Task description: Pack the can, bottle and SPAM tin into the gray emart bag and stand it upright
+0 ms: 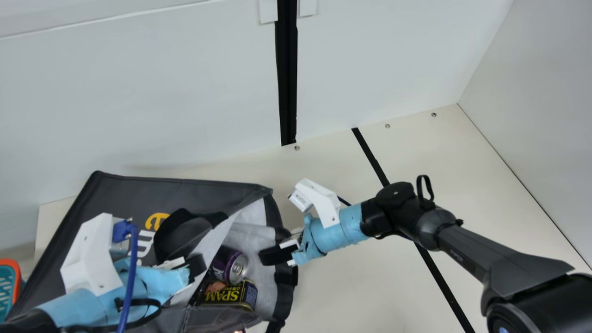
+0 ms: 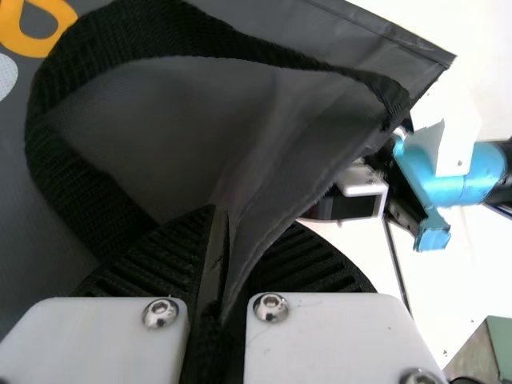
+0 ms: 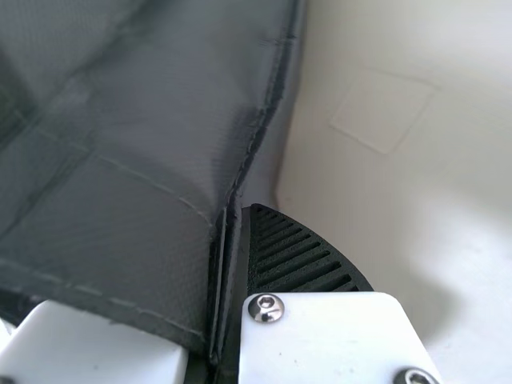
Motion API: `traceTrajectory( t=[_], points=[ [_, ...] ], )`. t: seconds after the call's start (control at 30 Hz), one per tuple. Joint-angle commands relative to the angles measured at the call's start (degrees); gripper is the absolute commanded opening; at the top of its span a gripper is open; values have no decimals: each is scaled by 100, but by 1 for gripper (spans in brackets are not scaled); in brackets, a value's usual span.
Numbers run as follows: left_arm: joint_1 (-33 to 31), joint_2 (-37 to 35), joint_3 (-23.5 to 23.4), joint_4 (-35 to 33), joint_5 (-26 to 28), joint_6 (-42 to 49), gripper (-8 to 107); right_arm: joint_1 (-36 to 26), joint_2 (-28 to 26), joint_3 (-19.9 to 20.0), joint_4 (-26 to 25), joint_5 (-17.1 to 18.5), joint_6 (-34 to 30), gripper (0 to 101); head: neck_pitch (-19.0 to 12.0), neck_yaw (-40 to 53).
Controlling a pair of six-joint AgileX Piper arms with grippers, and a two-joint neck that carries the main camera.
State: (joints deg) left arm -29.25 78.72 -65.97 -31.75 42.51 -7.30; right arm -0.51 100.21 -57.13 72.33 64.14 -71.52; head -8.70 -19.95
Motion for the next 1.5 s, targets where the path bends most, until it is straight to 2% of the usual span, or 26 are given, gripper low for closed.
traceTrajectory(
  t=[0.0, 0.17, 0.6, 0.97, 1.47],
  points=[
    [-16, 17, -22, 10, 7, 14, -8, -95, -132, 37, 11, 179, 33, 0, -130, -5],
    [-59, 47, -173, 48, -24, 43, -8, -361, -416, 119, 46, 572, 195, 0, -130, -5],
    [-106, 187, -827, 151, 79, 280, -8, -200, -1111, 448, 632, 576, 707, 0, -130, -5],
    [4, 100, -1349, 210, 472, 492, -8, -232, -1693, 323, 922, 576, 1292, 0, -130, -5],
    [190, -306, -1722, 182, 1051, 728, -8, -397, -2626, 161, 1148, 576, 2109, 0, -130, -5]
  ],
)
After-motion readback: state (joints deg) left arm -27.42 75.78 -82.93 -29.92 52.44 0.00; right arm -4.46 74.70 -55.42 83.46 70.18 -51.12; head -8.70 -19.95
